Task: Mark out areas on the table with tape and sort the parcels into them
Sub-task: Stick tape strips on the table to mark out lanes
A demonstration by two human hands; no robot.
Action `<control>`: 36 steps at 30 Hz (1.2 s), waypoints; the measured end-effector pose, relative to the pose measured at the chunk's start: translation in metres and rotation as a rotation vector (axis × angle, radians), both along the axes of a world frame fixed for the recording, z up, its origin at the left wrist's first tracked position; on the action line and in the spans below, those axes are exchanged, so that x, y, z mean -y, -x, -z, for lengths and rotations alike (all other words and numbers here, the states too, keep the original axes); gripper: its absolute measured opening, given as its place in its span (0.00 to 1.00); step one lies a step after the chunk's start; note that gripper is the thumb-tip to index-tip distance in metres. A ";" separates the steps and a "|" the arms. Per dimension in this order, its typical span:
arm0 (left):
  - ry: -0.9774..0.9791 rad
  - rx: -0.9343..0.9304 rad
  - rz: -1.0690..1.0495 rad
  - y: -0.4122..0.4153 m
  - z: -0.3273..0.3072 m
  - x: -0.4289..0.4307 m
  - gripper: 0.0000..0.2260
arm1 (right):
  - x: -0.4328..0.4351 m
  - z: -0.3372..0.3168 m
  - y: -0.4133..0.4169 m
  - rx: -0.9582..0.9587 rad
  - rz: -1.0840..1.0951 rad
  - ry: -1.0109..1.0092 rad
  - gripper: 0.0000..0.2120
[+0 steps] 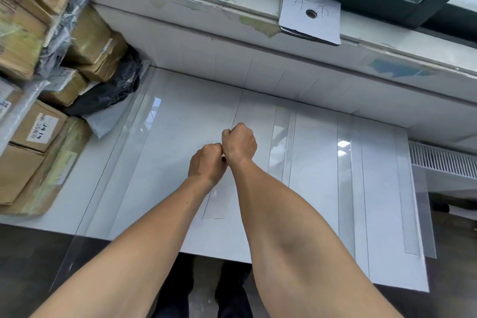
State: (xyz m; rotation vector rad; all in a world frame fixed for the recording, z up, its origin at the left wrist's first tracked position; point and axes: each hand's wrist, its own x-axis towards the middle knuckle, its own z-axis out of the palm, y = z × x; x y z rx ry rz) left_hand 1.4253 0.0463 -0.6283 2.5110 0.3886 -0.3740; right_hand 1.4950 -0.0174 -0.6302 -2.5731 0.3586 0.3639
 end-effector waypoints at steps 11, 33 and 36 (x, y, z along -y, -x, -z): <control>-0.072 -0.047 -0.054 -0.008 0.015 0.012 0.04 | 0.004 0.009 -0.006 -0.021 -0.078 -0.005 0.04; -0.124 -0.087 -0.064 -0.013 0.029 -0.012 0.05 | -0.018 0.021 -0.012 -0.054 -0.107 -0.017 0.05; -0.121 -0.098 -0.054 -0.013 0.030 -0.012 0.05 | -0.018 0.024 -0.011 -0.048 -0.101 -0.018 0.04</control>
